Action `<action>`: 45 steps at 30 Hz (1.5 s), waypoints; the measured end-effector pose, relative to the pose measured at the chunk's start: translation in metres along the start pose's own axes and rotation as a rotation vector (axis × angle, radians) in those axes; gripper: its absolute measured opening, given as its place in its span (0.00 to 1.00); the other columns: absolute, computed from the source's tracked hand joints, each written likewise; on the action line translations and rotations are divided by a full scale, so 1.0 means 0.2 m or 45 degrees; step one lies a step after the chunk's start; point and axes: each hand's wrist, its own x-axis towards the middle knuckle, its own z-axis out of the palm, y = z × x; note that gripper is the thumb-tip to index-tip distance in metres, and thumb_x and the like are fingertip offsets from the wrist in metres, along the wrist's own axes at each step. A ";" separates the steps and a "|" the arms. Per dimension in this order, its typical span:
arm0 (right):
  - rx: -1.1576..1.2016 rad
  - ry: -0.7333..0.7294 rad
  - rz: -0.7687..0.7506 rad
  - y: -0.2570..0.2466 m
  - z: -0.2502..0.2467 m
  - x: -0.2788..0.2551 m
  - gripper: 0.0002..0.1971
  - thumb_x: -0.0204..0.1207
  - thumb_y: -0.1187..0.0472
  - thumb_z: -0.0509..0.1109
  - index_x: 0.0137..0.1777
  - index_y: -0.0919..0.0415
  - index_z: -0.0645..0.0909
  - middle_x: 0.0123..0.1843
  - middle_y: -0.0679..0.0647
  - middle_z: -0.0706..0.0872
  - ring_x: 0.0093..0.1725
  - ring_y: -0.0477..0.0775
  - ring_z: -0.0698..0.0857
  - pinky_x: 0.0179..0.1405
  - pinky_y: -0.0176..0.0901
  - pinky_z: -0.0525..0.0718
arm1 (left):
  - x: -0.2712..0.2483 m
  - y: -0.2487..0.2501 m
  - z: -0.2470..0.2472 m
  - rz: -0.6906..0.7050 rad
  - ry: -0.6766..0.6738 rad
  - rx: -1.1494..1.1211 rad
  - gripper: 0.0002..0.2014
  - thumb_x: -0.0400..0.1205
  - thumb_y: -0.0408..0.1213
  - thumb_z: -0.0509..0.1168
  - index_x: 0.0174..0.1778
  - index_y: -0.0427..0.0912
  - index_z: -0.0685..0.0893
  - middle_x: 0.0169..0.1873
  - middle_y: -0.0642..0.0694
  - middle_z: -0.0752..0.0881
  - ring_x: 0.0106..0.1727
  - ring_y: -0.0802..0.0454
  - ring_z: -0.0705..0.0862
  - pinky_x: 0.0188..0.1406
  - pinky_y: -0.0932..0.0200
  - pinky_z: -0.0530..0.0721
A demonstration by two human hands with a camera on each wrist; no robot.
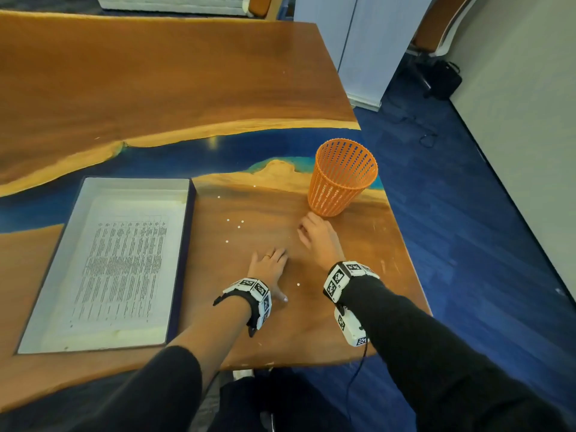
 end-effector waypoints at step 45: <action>0.027 -0.493 0.266 0.01 0.29 -0.40 0.11 0.81 0.64 0.60 0.56 0.71 0.78 0.61 0.66 0.78 0.58 0.68 0.80 0.55 0.57 0.76 | -0.01 0.04 0.09 -0.047 -0.090 0.045 0.61 0.67 0.56 0.76 0.84 0.41 0.41 0.84 0.48 0.37 0.85 0.46 0.41 0.78 0.30 0.54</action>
